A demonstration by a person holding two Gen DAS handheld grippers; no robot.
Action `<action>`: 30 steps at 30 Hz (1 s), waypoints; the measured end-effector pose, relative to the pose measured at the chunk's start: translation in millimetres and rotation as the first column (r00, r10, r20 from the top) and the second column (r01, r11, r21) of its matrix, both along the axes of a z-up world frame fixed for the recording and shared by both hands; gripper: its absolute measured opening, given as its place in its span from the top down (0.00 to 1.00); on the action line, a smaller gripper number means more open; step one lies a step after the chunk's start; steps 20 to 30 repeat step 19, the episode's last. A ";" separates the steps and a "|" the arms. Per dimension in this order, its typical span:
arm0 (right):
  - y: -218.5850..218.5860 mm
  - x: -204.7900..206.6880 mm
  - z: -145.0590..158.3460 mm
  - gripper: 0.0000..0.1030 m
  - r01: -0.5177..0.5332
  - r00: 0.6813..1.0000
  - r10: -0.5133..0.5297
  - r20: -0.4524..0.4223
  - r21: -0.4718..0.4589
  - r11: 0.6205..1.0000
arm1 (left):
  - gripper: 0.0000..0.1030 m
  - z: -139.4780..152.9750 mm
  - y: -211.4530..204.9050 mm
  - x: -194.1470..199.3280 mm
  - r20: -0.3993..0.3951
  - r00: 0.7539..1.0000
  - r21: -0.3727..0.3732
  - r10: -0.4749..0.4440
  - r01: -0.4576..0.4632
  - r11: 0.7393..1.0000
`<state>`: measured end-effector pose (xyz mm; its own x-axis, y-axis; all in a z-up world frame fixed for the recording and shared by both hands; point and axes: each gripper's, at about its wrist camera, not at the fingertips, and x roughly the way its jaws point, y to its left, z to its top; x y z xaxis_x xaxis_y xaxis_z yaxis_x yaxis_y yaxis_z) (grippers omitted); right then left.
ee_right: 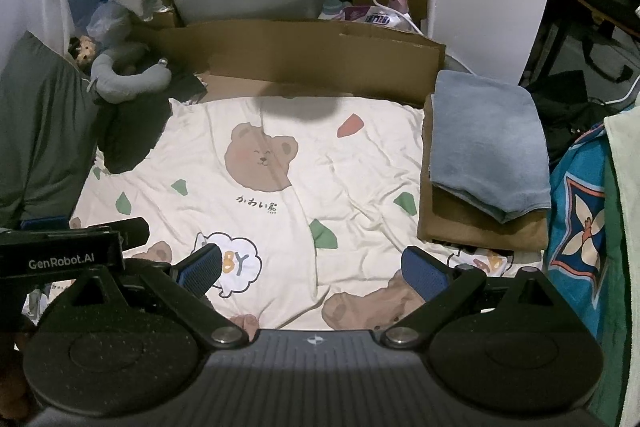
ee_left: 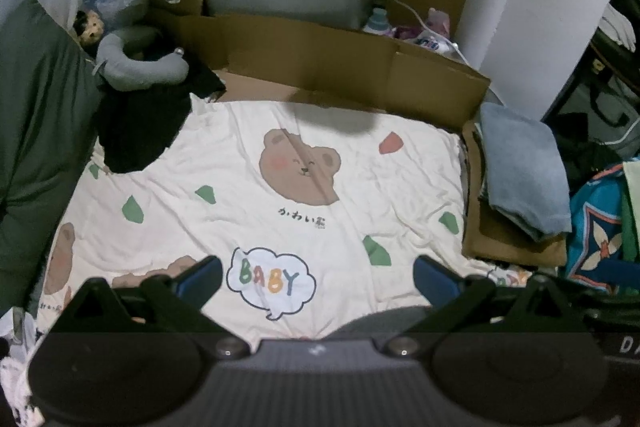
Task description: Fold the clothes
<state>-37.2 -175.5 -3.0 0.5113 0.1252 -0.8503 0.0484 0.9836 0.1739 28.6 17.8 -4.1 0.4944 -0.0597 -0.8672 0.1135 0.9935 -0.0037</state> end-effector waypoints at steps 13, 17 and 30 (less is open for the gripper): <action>1.1 0.2 3.2 0.04 0.000 1.000 0.000 -0.001 -0.009 1.000 | 0.03 -0.9 0.8 0.3 -0.006 1.000 0.005 -0.013 0.013 1.000; -0.6 0.8 3.4 0.04 0.003 1.000 -0.003 -0.002 -0.009 1.000 | 0.03 -1.4 -1.9 0.7 -0.004 1.000 0.014 -0.019 0.019 1.000; -1.9 0.5 3.1 0.04 0.004 1.000 -0.004 -0.001 -0.010 1.000 | 0.03 -0.9 -3.1 0.3 0.000 1.000 0.023 -0.022 0.022 1.000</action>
